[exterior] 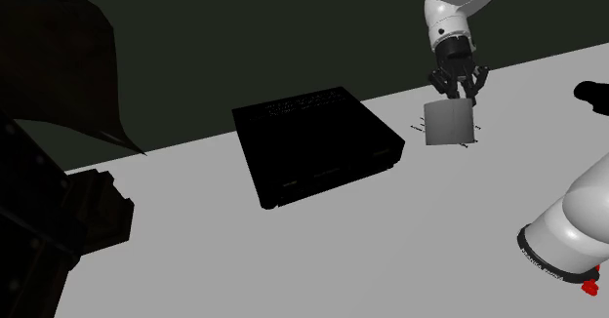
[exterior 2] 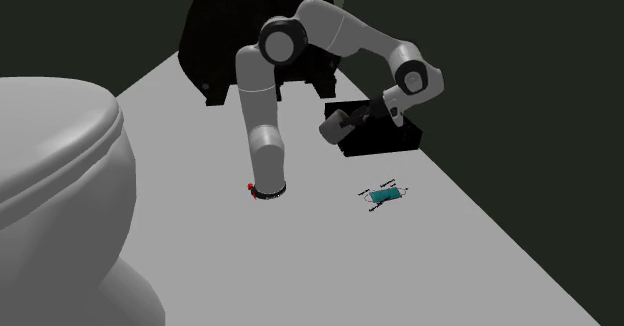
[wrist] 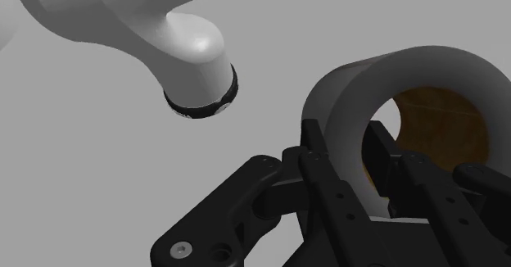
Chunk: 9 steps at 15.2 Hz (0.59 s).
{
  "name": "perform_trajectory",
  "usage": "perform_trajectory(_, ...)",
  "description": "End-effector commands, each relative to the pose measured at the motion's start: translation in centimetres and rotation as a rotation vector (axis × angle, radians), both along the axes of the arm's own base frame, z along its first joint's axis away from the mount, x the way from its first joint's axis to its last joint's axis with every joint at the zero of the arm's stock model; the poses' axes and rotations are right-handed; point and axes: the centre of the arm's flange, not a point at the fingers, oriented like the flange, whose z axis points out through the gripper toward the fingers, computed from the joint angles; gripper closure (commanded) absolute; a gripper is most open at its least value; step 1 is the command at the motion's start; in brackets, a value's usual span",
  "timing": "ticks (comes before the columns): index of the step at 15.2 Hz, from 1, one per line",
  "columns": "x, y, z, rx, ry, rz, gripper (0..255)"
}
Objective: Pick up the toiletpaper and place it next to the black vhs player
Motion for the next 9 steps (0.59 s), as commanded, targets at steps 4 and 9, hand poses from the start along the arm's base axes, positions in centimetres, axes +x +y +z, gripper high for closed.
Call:
perform_trajectory(4, 1.3, 2.8, -1.8, 0.001, 0.001, -0.002, 255)
perform_trajectory(9, 1.3, 2.8, -4.4, 0.001, 0.001, -0.002, 255)
